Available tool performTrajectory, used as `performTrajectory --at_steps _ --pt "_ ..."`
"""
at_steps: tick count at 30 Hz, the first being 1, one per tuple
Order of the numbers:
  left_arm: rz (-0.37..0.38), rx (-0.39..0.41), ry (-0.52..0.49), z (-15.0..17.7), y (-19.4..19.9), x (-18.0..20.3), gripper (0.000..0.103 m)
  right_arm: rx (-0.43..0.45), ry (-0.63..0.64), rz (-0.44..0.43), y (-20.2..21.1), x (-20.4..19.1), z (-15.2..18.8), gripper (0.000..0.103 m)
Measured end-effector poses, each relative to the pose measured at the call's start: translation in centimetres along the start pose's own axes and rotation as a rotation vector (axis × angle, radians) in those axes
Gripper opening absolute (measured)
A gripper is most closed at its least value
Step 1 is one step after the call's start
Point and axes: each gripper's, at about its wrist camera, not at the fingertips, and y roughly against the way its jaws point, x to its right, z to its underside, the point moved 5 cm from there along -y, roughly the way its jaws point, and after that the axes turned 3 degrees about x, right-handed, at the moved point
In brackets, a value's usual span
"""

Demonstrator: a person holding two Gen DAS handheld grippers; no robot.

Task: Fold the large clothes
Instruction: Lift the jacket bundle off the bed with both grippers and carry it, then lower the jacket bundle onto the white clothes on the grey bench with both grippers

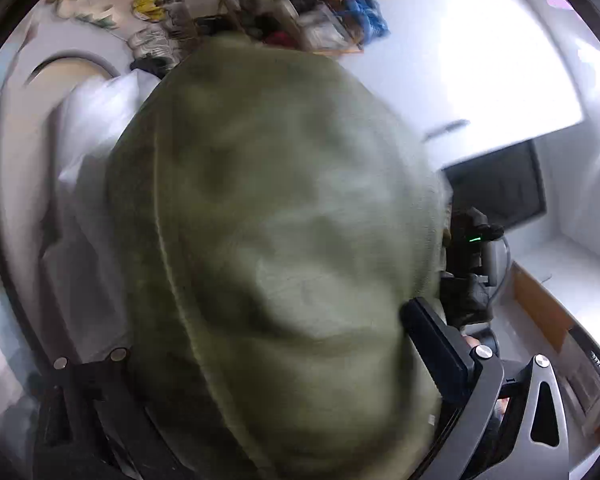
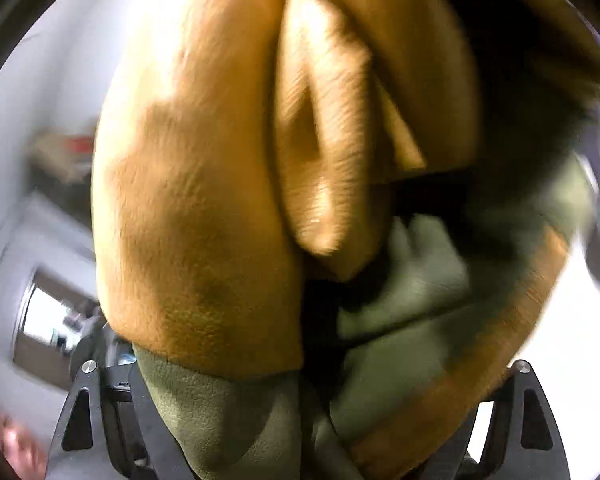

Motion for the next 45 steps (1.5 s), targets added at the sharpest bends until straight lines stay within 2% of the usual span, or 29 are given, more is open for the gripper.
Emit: performTrajectory --at_steps 1,2,3,6,8,10,12,14,16,17,18,20,22,23,24,25,26,28,29,30,32,35,37,39,41,42,43,45 --pt "0.029 -0.001 -0.006 0.0 0.7 -0.1 0.1 -0.048 -0.072 -0.013 -2.5 2.7 1.0 0.091" --pt "0.02 -0.011 -0.021 -0.1 1.5 0.2 0.1 -0.01 -0.091 -0.092 -3.0 3.5 1.5 0.094" --pt "-0.019 -0.028 -0.044 -0.2 2.2 0.6 0.101 0.022 -0.064 -0.116 -2.9 3.4 1.3 0.094" --pt "-0.109 -0.059 -0.088 -0.9 3.1 1.1 0.1 0.038 -0.021 -0.093 -2.5 3.8 1.7 0.093" --pt "-0.19 -0.064 -0.167 -1.2 3.8 2.0 0.1 0.039 -0.034 -0.03 -2.0 4.5 2.6 0.093" --pt "-0.224 -0.046 -0.205 -1.9 5.4 2.6 0.1 0.059 -0.026 0.044 -0.7 5.0 2.8 0.093" --pt "-0.238 0.009 -0.234 -2.1 7.3 4.0 0.1 0.111 0.012 0.138 4.8 9.1 -2.4 0.093" --pt "-0.242 0.061 -0.279 -2.6 8.8 5.5 0.1 0.169 0.078 0.218 7.9 11.2 -4.5 0.092" --pt "-0.244 0.071 -0.307 -2.6 9.1 6.9 0.1 0.235 0.136 0.297 9.4 9.2 -4.4 0.092" --pt "-0.229 0.055 -0.32 -1.9 7.6 7.7 0.1 0.303 0.171 0.359 10.6 7.6 -4.8 0.093" --pt "-0.223 0.019 -0.344 -1.1 6.5 8.5 0.1 0.35 0.19 0.382 11.5 6.6 -6.0 0.094" --pt "-0.232 -0.07 -0.389 1.0 3.4 9.3 0.1 0.439 0.283 0.352 11.8 3.7 -7.6 0.094" --pt "-0.279 -0.103 -0.413 2.0 1.6 8.9 0.1 0.472 0.35 0.391 11.0 0.2 -9.2 0.092" --pt "-0.306 -0.076 -0.44 1.8 1.4 9.1 0.1 0.443 0.355 0.422 9.0 -0.4 -9.6 0.073" --pt "-0.33 -0.054 -0.477 2.3 1.5 9.3 0.1 0.401 0.345 0.447 8.4 0.5 -10.9 0.059" --pt "-0.35 -0.043 -0.504 2.3 1.5 9.6 0.1 0.337 0.332 0.498 6.1 1.9 -11.7 0.04" --pt "-0.374 -0.04 -0.537 2.5 1.7 9.7 0.1 0.29 0.293 0.56 3.6 4.5 -12.4 0.036" --pt "-0.405 -0.056 -0.622 3.3 1.7 9.7 0.1 0.195 0.214 0.64 2.2 5.5 -13.1 0.036" --pt "-0.422 -0.059 -0.67 3.6 1.9 10.0 0.1 0.161 0.19 0.655 1.1 7.1 -13.5 0.036" --pt "-0.438 -0.059 -0.708 4.1 2.3 10.1 0.1 0.152 0.178 0.658 1.4 6.5 -14.3 0.036" --pt "-0.436 -0.066 -0.707 4.1 2.8 9.7 0.1 0.174 0.102 0.604 1.9 7.7 -15.4 0.036" --pt "-0.401 -0.067 -0.625 2.9 3.4 9.3 0.1 0.199 0.027 0.508 4.0 7.4 -15.4 0.037" --pt "-0.397 -0.07 -0.573 2.3 3.2 9.4 0.1 0.206 0.073 0.516 6.3 5.1 -15.7 0.037" --pt "-0.401 -0.074 -0.542 2.1 2.7 9.6 0.1 0.261 0.099 0.499 9.5 2.6 -14.9 0.037" --pt "-0.403 -0.07 -0.546 2.4 2.5 9.9 0.1 0.289 0.148 0.486 13.5 -2.5 -13.8 0.041" --pt "-0.408 -0.065 -0.552 2.4 2.2 10.0 0.1 0.295 0.228 0.502 14.0 -4.0 -12.2 0.041" --pt "-0.417 -0.059 -0.553 2.3 1.9 10.1 0.1 0.282 0.311 0.54 14.1 -5.0 -10.3 0.036" --pt "-0.432 -0.055 -0.538 2.4 1.7 10.3 0.1 0.208 0.377 0.632 12.9 -4.7 -6.6 0.036"
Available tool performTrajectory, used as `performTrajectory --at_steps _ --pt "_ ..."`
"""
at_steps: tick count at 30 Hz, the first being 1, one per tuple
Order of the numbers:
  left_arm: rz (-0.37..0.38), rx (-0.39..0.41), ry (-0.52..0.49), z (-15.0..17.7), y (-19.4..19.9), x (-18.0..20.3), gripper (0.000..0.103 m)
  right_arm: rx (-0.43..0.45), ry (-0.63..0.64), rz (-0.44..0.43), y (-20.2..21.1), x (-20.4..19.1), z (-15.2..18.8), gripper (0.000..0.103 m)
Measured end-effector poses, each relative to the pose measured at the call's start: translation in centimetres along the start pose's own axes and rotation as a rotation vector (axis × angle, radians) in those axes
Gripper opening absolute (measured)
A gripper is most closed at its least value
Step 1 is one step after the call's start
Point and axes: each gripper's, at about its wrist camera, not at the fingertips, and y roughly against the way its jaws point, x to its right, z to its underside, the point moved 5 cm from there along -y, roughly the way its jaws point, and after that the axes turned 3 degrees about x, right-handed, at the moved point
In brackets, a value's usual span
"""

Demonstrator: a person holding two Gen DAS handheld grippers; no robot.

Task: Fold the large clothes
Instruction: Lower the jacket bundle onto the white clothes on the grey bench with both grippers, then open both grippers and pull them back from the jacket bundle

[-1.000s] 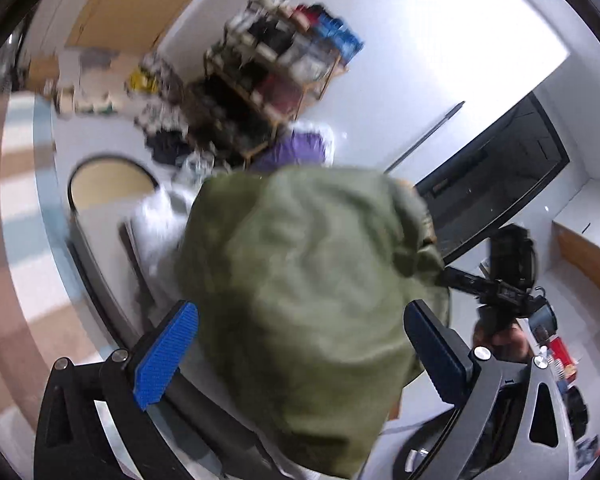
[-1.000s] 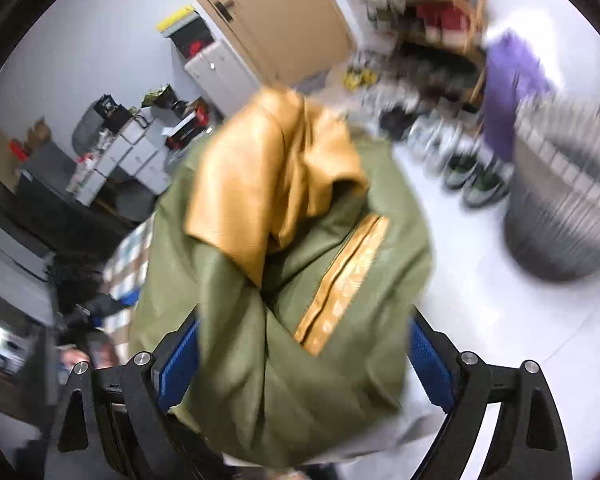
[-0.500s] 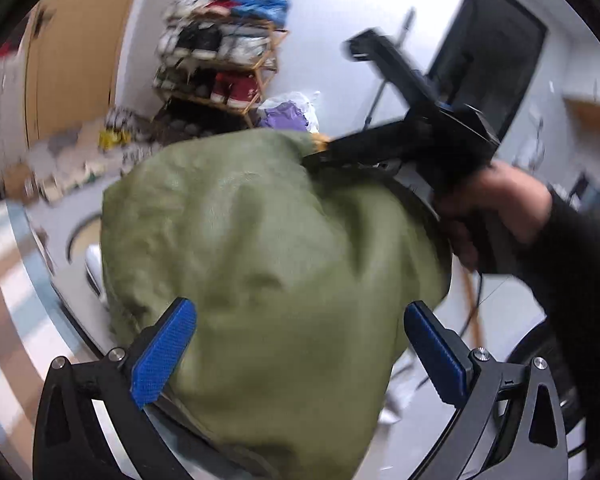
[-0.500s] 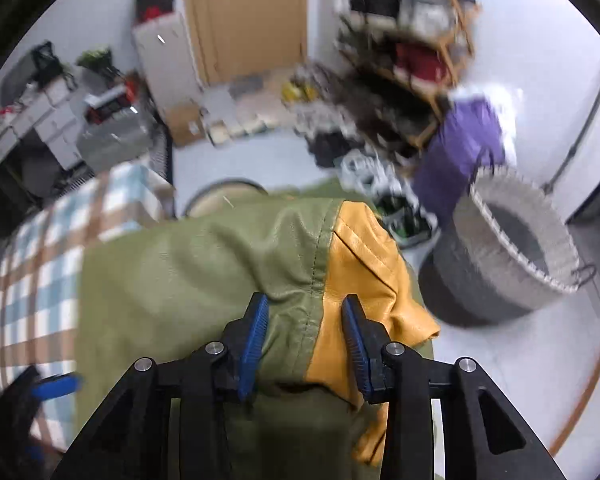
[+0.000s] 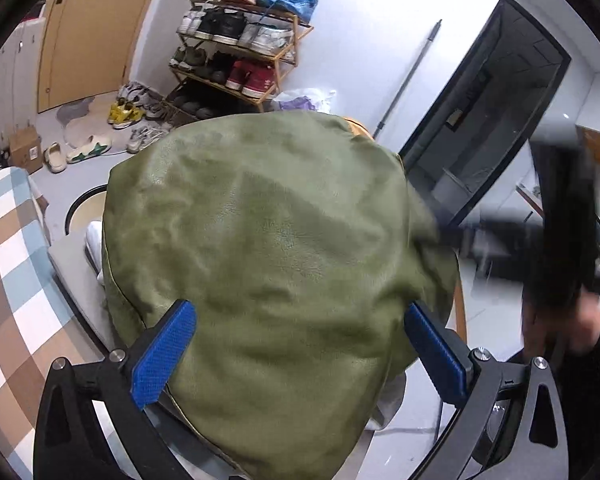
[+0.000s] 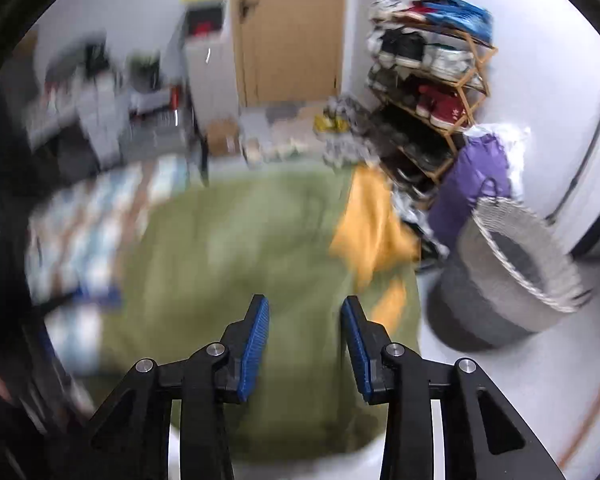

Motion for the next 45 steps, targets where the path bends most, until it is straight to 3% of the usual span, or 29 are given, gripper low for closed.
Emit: performTrajectory --at_steps 2,3,6,9,12,14,16,20,24,26,31,36,42,45 --pt "0.018 -0.009 0.03 0.0 0.0 0.4 0.1 -0.07 0.015 0.044 -1.8 -0.2 3.9 0.036" --pt "0.02 -0.011 0.041 0.0 0.1 0.5 0.1 -0.057 -0.002 0.054 -2.2 0.1 4.9 0.036" --pt "-0.025 -0.016 0.057 0.1 1.1 0.8 0.1 -0.038 -0.153 -0.011 -2.7 1.6 6.6 0.037" --pt "-0.062 0.046 0.042 0.2 3.7 1.4 0.1 -0.006 -0.322 -0.068 -0.9 2.9 7.2 0.039" --pt "-0.158 0.147 -0.037 0.7 7.3 2.9 0.101 0.151 -0.337 -0.119 3.8 1.1 7.3 0.054" --pt "-0.248 0.22 -0.09 1.5 9.9 4.0 0.101 0.291 -0.3 -0.147 7.5 -1.2 7.8 0.09" --pt "-0.317 0.293 -0.141 2.9 12.9 5.5 0.101 0.459 -0.263 -0.135 11.6 -3.8 8.7 0.103" --pt "-0.432 0.401 -0.217 5.8 17.4 8.3 0.101 0.689 -0.238 -0.135 17.4 -8.3 11.5 0.103" --pt "-0.44 0.439 -0.19 8.6 20.1 10.2 0.101 0.818 -0.255 -0.038 20.4 -10.8 14.2 0.103" --pt "-0.441 0.462 -0.187 9.2 20.9 10.8 0.102 0.833 -0.245 -0.016 21.4 -12.0 15.2 0.103" --pt "-0.491 0.474 -0.193 10.5 21.6 11.8 0.102 0.774 -0.2 -0.034 22.3 -14.7 16.6 0.103" --pt "-0.449 0.467 -0.166 10.8 21.2 11.6 0.102 0.803 -0.179 -0.02 23.8 -15.6 17.4 0.103" --pt "-0.437 0.464 -0.133 10.7 20.2 11.1 0.101 0.816 -0.255 -0.056 24.5 -14.9 17.7 0.103" --pt "-0.446 0.475 -0.139 10.4 19.8 11.1 0.101 0.791 -0.302 -0.014 24.2 -14.3 17.7 0.103"
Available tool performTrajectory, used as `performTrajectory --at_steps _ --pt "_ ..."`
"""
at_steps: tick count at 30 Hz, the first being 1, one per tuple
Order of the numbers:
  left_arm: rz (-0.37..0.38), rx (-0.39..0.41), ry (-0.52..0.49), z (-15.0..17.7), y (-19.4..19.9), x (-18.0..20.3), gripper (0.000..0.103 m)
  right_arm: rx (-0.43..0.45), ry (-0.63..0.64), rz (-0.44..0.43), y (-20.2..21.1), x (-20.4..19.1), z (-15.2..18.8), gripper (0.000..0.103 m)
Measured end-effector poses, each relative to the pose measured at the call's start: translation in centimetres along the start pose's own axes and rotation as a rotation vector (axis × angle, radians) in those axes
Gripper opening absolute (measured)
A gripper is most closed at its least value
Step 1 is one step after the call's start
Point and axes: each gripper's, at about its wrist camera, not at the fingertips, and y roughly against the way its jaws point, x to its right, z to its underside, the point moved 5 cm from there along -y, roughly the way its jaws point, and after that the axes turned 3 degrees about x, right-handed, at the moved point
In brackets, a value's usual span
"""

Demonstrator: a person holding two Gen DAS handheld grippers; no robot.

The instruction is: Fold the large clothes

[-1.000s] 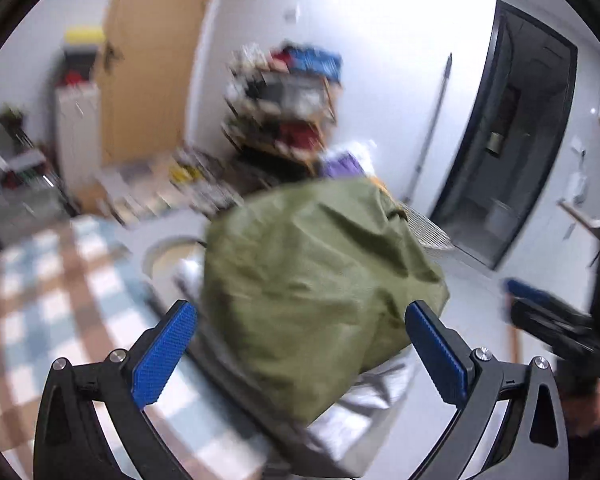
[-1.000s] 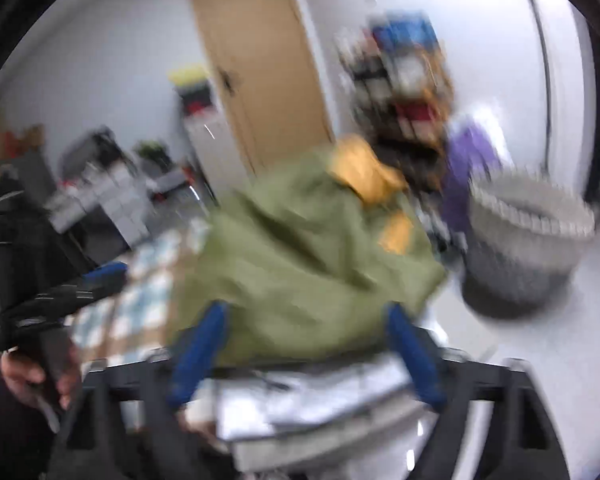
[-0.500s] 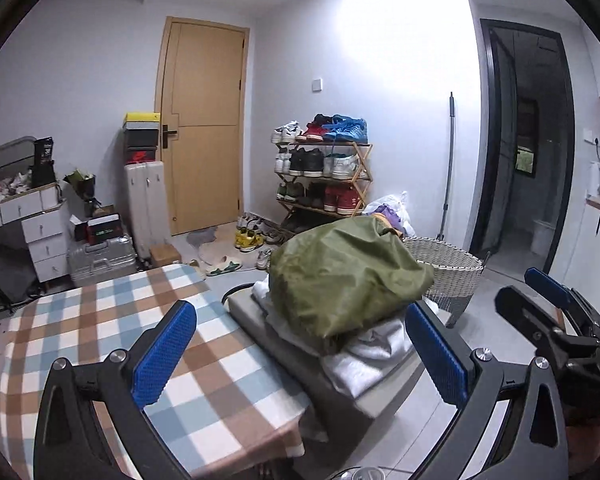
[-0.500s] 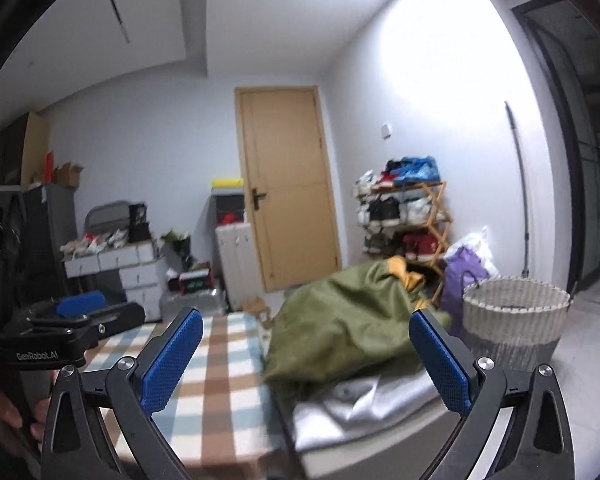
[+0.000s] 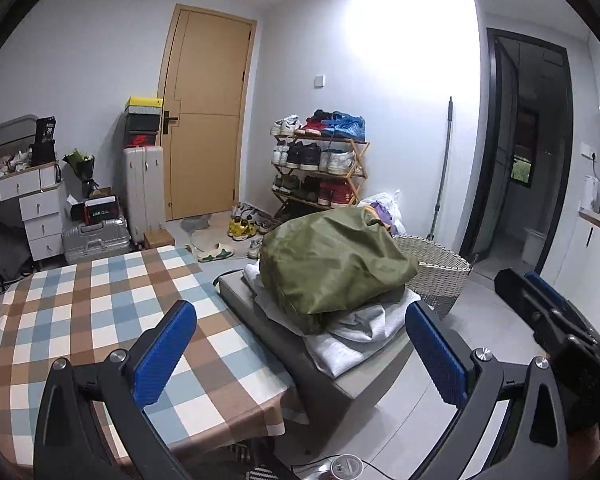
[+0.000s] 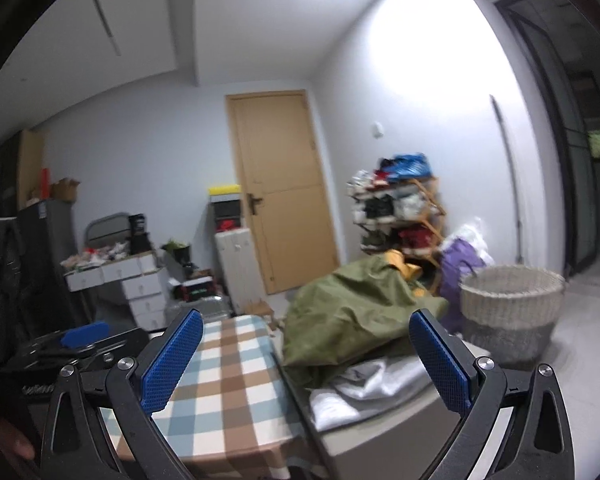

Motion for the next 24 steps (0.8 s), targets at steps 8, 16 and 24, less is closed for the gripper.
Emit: performTrajectory --at_steps 8,16,24 --pt "-0.003 0.005 0.013 0.6 0.0 0.7 0.102 -0.005 0.051 0.08 0.3 -1.1 0.3 0.103" --pt "-0.016 -0.002 0.016 0.3 0.2 0.3 0.102 0.106 0.083 0.137 2.6 -1.8 -0.8 0.103" --pt "-0.017 0.0 0.009 -0.2 0.5 0.0 0.102 0.11 0.059 0.116 2.6 -1.2 -1.9 0.103"
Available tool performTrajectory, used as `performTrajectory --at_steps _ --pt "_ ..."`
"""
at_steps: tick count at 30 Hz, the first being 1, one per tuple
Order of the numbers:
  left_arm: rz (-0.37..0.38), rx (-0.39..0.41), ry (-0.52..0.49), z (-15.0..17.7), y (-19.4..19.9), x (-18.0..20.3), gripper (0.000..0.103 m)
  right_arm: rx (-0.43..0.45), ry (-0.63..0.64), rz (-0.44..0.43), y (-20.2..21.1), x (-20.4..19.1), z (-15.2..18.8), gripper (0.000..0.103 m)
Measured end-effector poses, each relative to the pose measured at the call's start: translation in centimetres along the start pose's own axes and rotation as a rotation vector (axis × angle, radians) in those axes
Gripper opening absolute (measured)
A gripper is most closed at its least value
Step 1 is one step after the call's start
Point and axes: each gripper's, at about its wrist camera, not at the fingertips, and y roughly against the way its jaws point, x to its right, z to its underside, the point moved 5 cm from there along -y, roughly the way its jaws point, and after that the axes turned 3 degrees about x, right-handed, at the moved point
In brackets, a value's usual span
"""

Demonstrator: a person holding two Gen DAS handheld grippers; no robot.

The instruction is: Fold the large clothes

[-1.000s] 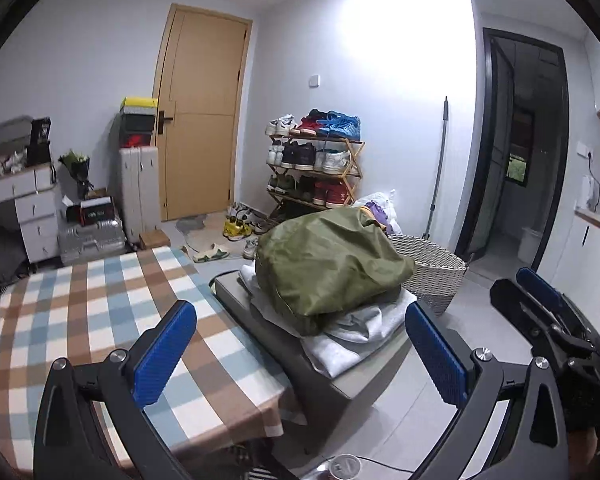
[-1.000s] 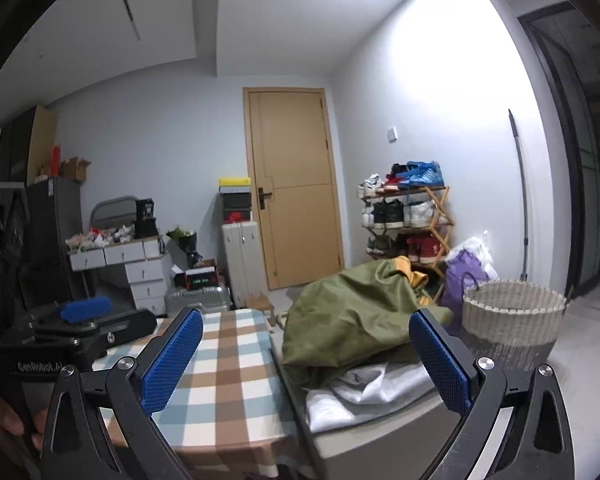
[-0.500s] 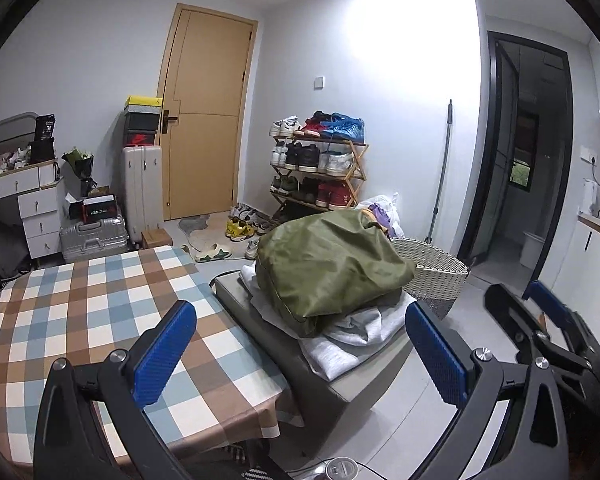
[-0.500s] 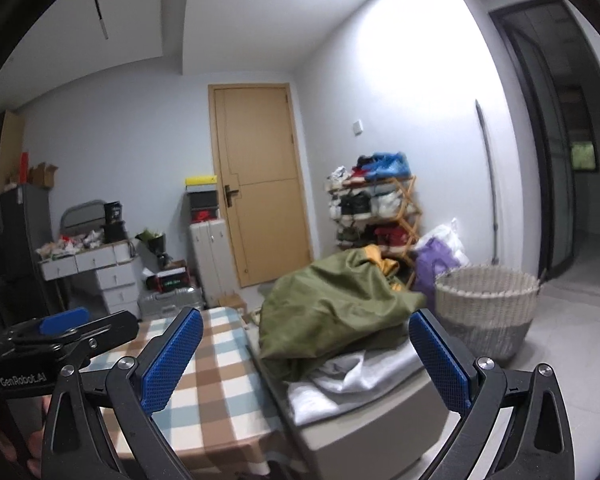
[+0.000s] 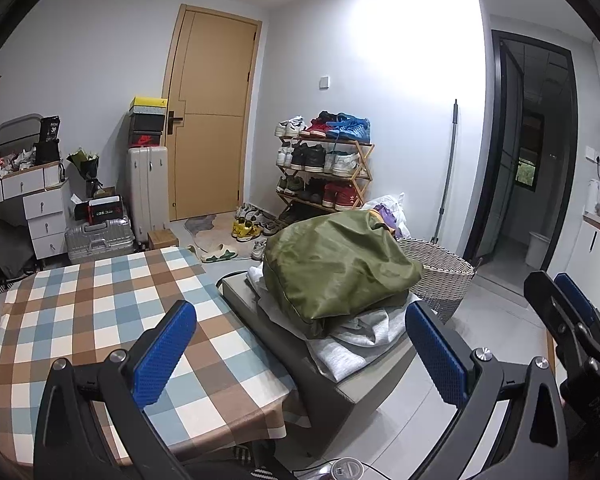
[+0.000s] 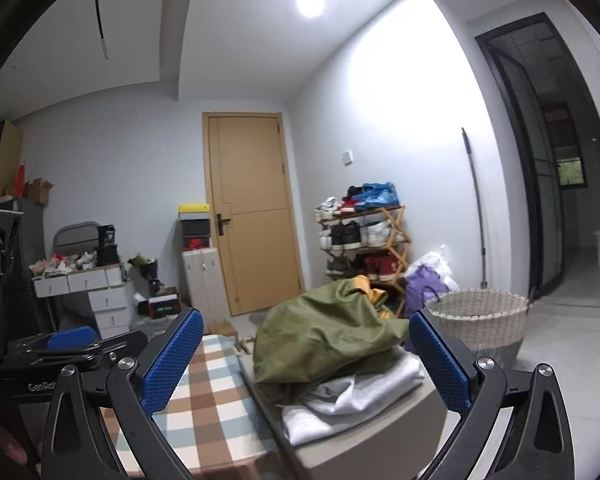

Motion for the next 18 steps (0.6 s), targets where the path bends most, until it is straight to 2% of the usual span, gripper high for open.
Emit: performTrajectory --at_steps 6,15,18 --pt "0.004 0.003 -0.012 -0.13 0.16 0.23 0.102 0.004 0.034 -0.019 0.13 -0.88 -0.26 0.103" --pt "0.012 0.011 -0.007 -0.37 0.55 0.18 0.101 -0.012 0.021 0.006 -0.18 -0.54 -0.43 0.103" --pt "0.025 -0.001 -0.003 -0.37 0.37 0.16 0.101 -0.011 0.02 -0.013 -0.12 -0.62 -0.42 0.103"
